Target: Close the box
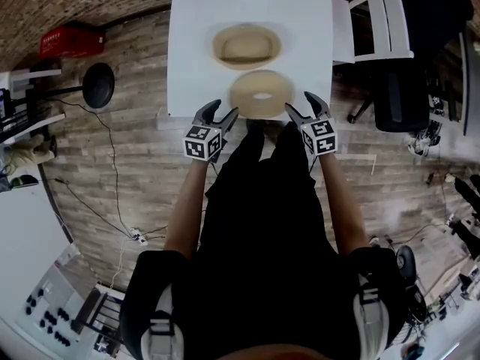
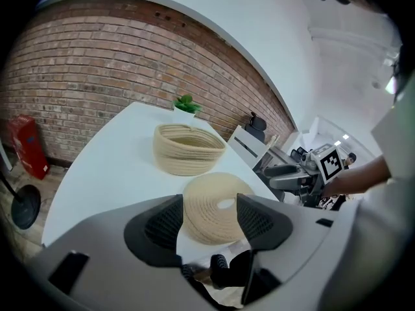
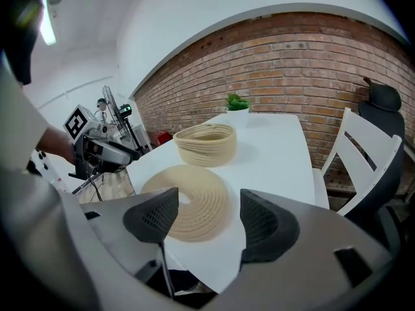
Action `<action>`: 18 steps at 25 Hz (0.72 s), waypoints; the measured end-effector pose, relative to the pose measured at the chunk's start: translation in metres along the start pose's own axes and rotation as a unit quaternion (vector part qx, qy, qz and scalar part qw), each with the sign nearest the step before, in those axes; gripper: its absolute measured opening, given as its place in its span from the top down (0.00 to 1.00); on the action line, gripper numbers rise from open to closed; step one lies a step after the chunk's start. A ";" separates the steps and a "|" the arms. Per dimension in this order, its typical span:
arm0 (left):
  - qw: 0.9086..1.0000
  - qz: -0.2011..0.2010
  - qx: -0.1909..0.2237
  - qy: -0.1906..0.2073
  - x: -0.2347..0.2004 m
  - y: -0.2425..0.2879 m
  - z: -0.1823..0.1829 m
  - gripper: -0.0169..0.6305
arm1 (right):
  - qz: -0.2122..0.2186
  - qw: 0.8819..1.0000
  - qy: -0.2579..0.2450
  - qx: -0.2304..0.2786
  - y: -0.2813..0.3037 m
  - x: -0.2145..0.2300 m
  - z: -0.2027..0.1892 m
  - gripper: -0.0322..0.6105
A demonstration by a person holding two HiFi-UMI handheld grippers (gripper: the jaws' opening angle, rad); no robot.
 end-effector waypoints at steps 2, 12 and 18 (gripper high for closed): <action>1.000 0.001 -0.007 -0.007 -0.004 0.005 -0.005 0.56 | 0.004 1.000 0.007 -0.007 0.006 0.002 -0.005 0.50; 0.998 -0.003 -0.044 -0.034 -0.020 0.035 -0.028 0.56 | 0.023 0.999 0.020 -0.044 0.037 -0.001 -0.029 0.52; 0.998 -0.001 -0.054 -0.038 -0.028 0.054 -0.030 0.56 | 0.029 0.997 0.054 -0.049 0.054 0.000 -0.034 0.53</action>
Point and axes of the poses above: the fingertips, and each gripper's own axes: y forward along the fingers, x to its right, z out of its top, the point moved 2 cm from there along -y, backward along the fingers, and after that the axes turned 10 degrees about -x, right-handed, at the moved point
